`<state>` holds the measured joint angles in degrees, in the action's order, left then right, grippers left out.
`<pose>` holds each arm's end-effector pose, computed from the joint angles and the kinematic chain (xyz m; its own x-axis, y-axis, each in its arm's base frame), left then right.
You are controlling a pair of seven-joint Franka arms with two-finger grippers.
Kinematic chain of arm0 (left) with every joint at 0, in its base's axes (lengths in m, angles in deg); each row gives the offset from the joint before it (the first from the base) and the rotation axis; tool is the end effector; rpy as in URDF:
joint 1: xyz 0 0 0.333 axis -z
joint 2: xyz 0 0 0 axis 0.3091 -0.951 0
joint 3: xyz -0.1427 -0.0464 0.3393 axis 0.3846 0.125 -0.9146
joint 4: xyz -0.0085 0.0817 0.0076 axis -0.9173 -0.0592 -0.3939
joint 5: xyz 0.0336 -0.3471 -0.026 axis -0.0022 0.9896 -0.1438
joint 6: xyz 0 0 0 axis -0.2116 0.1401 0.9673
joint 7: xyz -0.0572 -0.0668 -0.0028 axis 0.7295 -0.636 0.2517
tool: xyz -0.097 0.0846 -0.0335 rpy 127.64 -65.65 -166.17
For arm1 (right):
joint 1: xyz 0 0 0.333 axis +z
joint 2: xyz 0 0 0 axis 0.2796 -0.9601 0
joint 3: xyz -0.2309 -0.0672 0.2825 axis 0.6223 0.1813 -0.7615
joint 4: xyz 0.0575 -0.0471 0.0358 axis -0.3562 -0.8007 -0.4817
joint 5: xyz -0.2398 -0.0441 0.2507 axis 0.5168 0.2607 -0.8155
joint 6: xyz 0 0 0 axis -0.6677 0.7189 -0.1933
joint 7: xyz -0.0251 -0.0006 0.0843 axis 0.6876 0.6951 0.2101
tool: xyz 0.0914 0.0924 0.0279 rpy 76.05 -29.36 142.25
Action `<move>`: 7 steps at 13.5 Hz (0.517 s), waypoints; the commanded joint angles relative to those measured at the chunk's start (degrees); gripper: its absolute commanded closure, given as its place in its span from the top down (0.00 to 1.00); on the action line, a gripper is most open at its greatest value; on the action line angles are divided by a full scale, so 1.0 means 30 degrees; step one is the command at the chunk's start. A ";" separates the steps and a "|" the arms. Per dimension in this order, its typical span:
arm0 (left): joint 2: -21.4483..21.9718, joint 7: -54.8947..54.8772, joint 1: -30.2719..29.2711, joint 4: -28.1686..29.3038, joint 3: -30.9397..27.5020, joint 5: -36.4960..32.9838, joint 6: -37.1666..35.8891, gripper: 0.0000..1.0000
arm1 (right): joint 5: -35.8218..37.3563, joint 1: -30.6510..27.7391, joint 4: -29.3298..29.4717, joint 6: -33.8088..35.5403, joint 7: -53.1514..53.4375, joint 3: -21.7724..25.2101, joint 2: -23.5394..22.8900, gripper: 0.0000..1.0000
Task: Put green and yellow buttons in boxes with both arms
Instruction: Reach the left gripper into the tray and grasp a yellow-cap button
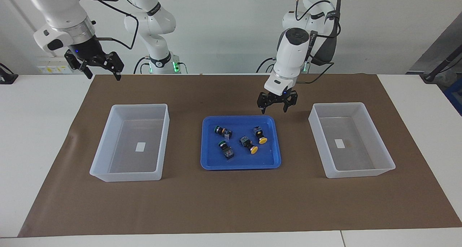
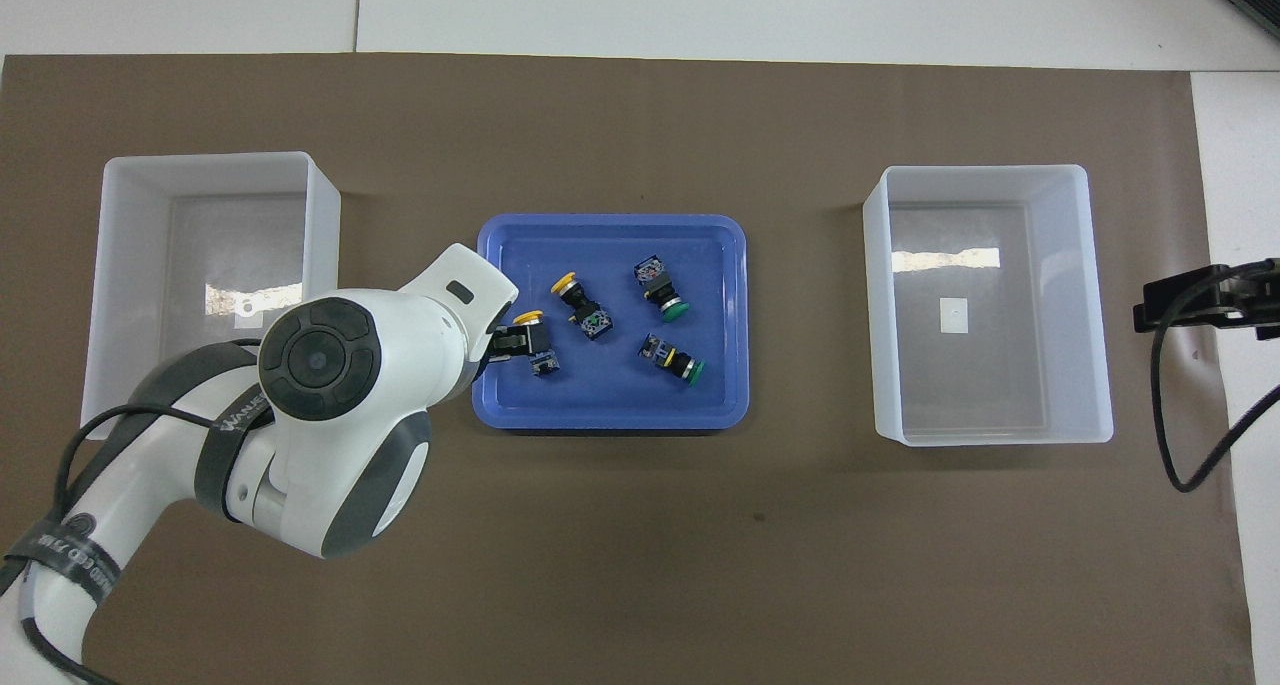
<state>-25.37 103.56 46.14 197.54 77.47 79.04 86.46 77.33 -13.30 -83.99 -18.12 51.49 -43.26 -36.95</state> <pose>0.4662 -0.2560 0.4671 0.9859 0.0565 0.1577 0.0407 -0.9940 0.1016 0.4808 -0.0201 0.6623 0.9958 -0.0847 -0.0343 -0.0839 -0.9962 0.0229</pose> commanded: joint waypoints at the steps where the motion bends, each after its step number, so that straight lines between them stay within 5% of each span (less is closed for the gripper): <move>1: -0.1069 0.0386 0.0231 0.0521 -0.0172 -0.0216 0.1850 1.00 | 0.0029 0.0016 -0.0623 -0.0193 0.0202 -0.0175 0.0549 1.00; 7: -0.3826 0.2813 0.0847 0.0491 -0.0172 -0.0216 0.5626 1.00 | -0.0233 0.0134 -0.1147 -0.0222 0.0173 -0.0204 0.0839 1.00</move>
<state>-35.41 108.72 47.79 198.96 77.73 79.04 99.85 77.29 -12.79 -84.19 -18.12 51.49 -43.57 -36.91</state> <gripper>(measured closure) 0.000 0.000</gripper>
